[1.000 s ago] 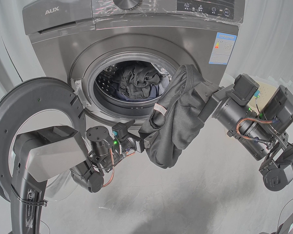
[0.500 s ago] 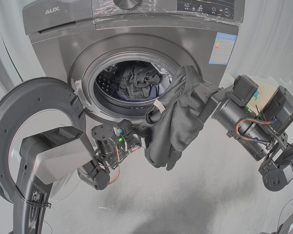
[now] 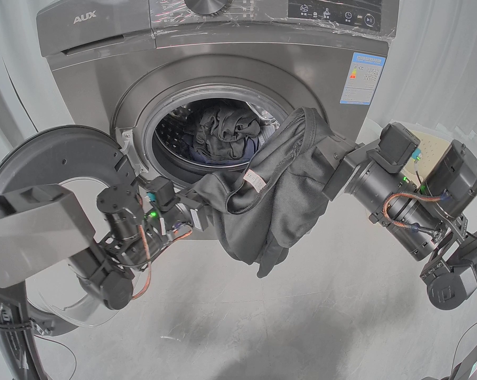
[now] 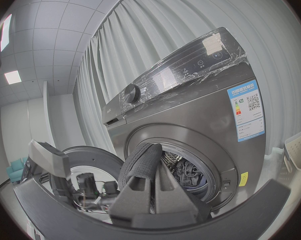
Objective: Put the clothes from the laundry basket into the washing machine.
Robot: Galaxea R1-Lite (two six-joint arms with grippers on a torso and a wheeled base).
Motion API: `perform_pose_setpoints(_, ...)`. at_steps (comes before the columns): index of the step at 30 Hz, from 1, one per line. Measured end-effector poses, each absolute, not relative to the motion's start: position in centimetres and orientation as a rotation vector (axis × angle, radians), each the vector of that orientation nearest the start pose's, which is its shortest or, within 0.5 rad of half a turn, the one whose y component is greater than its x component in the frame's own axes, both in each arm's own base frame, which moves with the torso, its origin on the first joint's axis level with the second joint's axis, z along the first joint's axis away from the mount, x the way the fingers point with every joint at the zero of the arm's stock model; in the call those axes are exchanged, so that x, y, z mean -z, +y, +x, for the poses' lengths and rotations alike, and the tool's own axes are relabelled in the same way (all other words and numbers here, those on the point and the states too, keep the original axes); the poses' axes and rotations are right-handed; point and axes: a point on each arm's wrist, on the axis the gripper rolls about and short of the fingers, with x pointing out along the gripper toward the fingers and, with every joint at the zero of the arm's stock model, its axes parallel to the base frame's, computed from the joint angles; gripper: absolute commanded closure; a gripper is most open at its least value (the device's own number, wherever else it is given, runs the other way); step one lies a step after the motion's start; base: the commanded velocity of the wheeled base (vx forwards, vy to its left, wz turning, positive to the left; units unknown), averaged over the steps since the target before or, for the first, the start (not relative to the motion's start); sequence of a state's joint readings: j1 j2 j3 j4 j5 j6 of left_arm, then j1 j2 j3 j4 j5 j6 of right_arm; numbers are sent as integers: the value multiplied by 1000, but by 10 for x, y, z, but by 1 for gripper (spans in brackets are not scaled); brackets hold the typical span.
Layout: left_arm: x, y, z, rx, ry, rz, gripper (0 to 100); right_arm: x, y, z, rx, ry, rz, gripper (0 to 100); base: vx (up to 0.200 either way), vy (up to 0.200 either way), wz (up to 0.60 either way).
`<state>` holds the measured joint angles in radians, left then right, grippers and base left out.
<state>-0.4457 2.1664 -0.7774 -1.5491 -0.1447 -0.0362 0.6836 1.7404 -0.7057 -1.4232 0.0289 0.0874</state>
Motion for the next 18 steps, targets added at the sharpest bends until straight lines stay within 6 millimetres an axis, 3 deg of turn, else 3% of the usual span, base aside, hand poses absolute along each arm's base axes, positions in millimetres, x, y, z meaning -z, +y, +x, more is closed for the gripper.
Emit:
perform_pose_setpoints(8,-152,-130,289,554,-204,-69,100,-219,191,235,-697,-335,211,100,0,0,0)
perform_pose_setpoints(18,-202,-102,267,503,-371,-82,100,-212,192,245,-661,-327,209,100,0,0,0)
